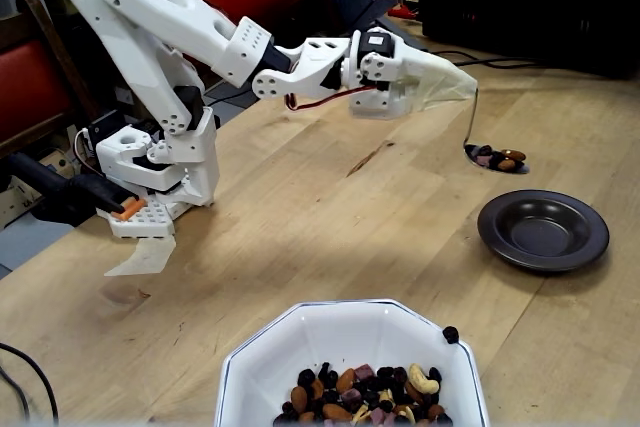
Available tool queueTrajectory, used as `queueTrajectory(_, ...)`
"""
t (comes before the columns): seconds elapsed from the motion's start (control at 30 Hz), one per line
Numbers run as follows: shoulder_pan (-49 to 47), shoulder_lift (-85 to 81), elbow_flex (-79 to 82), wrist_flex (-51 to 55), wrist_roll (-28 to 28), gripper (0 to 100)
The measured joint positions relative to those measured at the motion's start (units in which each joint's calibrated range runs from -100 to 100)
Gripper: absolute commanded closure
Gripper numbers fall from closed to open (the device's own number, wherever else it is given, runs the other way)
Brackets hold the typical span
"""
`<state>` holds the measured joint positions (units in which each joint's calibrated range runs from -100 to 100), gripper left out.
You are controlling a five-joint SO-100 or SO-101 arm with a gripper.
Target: Use spoon to transfer food from the white bowl to brown plate
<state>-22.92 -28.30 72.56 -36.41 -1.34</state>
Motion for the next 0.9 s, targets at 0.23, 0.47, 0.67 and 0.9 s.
queueTrajectory(0.23,0.00,4.89,0.00,-6.66,0.00,98)
queueTrajectory(0.47,0.00,10.30,0.00,-8.75,1.66,98)
queueTrajectory(0.67,0.00,12.11,0.00,-8.91,3.22,98)
queueTrajectory(0.9,0.00,17.86,-7.24,-8.91,3.47,98)
